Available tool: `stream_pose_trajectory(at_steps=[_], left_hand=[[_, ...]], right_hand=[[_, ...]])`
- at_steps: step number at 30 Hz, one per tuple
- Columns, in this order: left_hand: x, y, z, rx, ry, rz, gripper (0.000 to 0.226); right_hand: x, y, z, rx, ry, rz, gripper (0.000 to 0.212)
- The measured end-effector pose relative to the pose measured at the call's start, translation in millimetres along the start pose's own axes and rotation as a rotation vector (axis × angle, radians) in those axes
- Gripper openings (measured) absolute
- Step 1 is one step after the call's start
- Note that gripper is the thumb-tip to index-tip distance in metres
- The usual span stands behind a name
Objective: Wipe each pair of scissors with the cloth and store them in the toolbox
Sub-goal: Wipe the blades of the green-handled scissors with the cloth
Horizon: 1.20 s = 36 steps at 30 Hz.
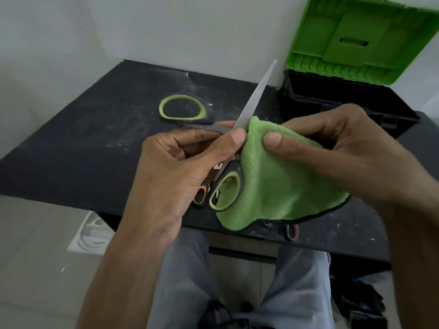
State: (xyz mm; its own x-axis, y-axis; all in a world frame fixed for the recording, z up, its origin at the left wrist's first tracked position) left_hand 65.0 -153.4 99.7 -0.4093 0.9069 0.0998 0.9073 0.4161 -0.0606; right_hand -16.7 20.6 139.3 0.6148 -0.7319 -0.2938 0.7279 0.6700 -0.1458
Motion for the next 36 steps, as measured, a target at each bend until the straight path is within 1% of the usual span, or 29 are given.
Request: stream_pose_trajectory(at_steps=[3, 5, 8, 12, 15, 18, 24, 28, 33, 36], left_hand=[[3, 1, 3, 0.023, -0.035, -0.033, 0.013], [5, 1, 6, 0.003, -0.028, -0.042, 0.015], [15, -2, 10, -0.024, -0.021, -0.017, 0.016], [27, -5, 13, -0.023, -0.042, 0.037, 0.017], [23, -5, 19, -0.075, -0.02, 0.029, 0.016], [19, -6, 24, -0.119, -0.015, 0.007, 0.024], [27, -8, 32, -0.189, -0.041, 0.032, 0.022], [26, -11, 35, -0.214, -0.023, 0.013, 0.022], [37, -12, 37, -0.246, -0.05, 0.074, 0.024], [36, -13, 36, -0.26, -0.077, 0.076, 0.029]], right_hand=[[-1, 6, -7, 0.023, -0.047, 0.007, 0.025], [-9, 9, -11, 0.056, -0.076, 0.001, 0.025], [-18, 11, -15, 0.091, -0.098, -0.023, 0.025], [-13, 14, -20, 0.104, -0.081, -0.001, 0.023], [-20, 16, -25, 0.113, -0.091, -0.006, 0.021], [-28, 16, -31, 0.138, -0.132, -0.061, 0.02], [-16, 15, -44, 0.177, -0.148, -0.055, 0.017], [-31, 19, -49, 0.204, -0.174, -0.114, 0.017], [-21, 19, -53, 0.2, -0.194, -0.13, 0.017], [-20, 20, -53, 0.213, -0.187, -0.126, 0.02]])
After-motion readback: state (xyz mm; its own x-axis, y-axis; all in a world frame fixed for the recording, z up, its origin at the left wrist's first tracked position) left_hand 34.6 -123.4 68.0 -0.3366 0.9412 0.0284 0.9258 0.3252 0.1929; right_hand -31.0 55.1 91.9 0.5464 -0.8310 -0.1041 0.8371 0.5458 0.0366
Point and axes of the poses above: each hand's wrist, its own y-axis away from the middle knuckle, its own x-axis out of the palm, z = x × y, the point moved 3 cm from there along -y, towards the middle knuckle, and after that the axes turned 15 degrees about -y, right-handed, at the moved point
